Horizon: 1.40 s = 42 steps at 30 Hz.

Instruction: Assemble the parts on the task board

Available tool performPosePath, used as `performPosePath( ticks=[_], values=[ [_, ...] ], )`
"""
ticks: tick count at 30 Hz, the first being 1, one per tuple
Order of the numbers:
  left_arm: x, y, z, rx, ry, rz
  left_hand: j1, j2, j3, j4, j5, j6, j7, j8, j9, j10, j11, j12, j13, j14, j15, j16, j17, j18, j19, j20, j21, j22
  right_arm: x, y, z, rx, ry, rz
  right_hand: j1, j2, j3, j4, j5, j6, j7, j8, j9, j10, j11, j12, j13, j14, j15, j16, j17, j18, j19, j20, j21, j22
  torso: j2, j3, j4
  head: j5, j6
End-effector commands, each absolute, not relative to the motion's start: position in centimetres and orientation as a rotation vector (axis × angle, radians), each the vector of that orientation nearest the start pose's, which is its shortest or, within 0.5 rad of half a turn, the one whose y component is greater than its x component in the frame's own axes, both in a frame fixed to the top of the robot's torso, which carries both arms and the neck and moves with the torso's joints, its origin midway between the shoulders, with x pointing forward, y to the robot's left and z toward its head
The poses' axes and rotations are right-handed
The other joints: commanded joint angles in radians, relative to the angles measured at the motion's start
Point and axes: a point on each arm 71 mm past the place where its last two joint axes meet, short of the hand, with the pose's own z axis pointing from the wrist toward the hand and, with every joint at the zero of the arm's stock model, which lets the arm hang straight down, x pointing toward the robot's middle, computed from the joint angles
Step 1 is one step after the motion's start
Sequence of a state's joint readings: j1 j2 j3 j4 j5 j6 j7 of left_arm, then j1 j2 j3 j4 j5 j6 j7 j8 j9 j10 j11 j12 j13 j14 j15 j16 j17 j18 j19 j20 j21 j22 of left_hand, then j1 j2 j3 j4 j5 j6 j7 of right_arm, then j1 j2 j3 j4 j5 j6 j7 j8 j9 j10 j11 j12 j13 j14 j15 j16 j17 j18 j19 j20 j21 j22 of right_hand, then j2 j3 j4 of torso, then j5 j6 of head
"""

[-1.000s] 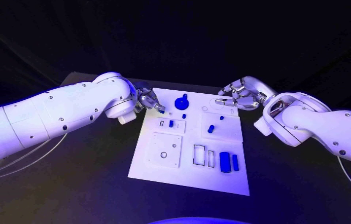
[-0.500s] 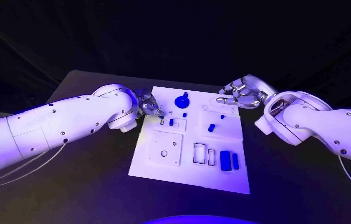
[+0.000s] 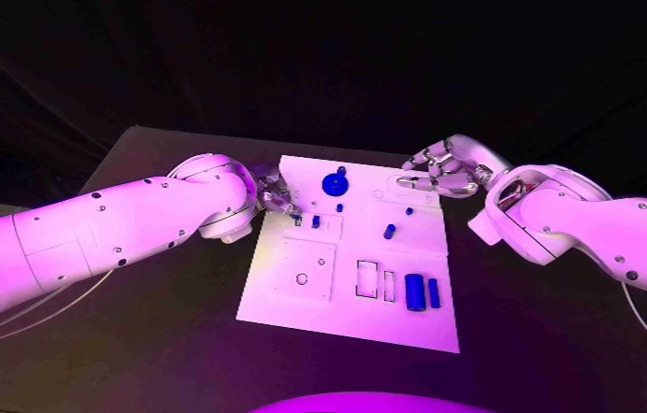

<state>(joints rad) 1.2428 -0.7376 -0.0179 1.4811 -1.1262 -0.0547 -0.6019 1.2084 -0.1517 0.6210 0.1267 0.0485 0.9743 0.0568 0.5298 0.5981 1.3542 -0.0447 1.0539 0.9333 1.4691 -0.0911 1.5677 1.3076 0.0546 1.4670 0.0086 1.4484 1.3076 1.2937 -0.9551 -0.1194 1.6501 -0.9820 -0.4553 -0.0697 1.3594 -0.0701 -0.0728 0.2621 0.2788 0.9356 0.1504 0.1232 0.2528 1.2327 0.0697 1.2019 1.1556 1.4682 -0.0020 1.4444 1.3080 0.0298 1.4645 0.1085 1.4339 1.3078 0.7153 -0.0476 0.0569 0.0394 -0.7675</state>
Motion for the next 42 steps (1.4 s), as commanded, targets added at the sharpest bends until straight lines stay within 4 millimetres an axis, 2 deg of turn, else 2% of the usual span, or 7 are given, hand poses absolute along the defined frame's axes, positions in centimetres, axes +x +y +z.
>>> performPosePath(
  ticks=[1,6,31,42],
  values=[
    [49.89,18.18,-19.43,-0.229,2.144,-0.339,-0.008,0.001,0.126,-0.116,0.003,0.028,-0.028,0.009,0.043,0.005,0.001,0.004,0.001,0.102,-0.007,0.003,0.263,-0.008,0.017,-0.008,0.003,0.050,46.92,-22.56,-15.95,0.284,1.657,0.852,-0.001,0.011,-0.007,-0.001,0.004,0.002,-0.001,0.005,0.001,0.000,-0.004,0.001,-0.001,0.056,-0.006,-0.003,0.065,0.008,0.017,-0.009,-0.003,0.171,-0.001,-0.0001,-0.0001,-0.001,0.000],
    [49.82,18.11,-19.53,-0.217,2.159,-0.328,-0.018,-0.001,0.133,-0.114,0.003,0.032,-0.031,0.019,0.052,0.006,-0.002,0.006,0.003,0.102,-0.009,0.003,0.263,-0.008,0.017,-0.009,0.004,0.051,46.91,-22.53,-15.99,0.283,1.658,0.853,-0.001,0.011,-0.007,-0.001,0.004,0.002,-0.001,0.005,0.001,0.000,-0.004,0.001,-0.001,0.056,-0.006,-0.003,0.065,0.008,0.017,-0.009,-0.003,0.171,0.000,0.0004,-0.0001,0.003,-0.002],
    [49.70,17.39,-19.77,-0.191,2.165,-0.316,-0.032,-0.003,0.143,-0.112,0.003,0.033,-0.036,0.034,0.066,0.009,-0.005,0.008,0.005,0.102,-0.011,0.003,0.263,-0.008,0.017,-0.011,0.003,0.051,46.88,-22.49,-16.04,0.281,1.659,0.855,0.001,0.012,-0.008,-0.002,0.006,0.002,-0.002,0.005,0.001,0.001,-0.004,0.002,0.001,0.056,-0.007,-0.003,0.066,0.007,0.018,-0.009,-0.002,0.172,-0.001,0.0008,-0.0003,-0.002,-0.003],
    [49.54,17.26,-19.89,-0.162,2.192,-0.306,-0.045,-0.014,0.145,-0.111,0.003,0.034,-0.039,0.045,0.078,0.007,-0.007,-0.001,-0.007,0.102,-0.013,0.003,0.263,-0.008,0.017,-0.012,0.003,0.051,46.88,-22.53,-16.06,0.282,1.660,0.854,0.001,0.012,-0.008,-0.002,0.006,0.002,-0.002,0.005,0.001,0.001,-0.004,0.002,0.001,0.056,-0.007,-0.003,0.066,0.007,0.018,-0.009,-0.002,0.172,0.000,0.0003,0.0005,-0.001,-0.006]
  ],
)
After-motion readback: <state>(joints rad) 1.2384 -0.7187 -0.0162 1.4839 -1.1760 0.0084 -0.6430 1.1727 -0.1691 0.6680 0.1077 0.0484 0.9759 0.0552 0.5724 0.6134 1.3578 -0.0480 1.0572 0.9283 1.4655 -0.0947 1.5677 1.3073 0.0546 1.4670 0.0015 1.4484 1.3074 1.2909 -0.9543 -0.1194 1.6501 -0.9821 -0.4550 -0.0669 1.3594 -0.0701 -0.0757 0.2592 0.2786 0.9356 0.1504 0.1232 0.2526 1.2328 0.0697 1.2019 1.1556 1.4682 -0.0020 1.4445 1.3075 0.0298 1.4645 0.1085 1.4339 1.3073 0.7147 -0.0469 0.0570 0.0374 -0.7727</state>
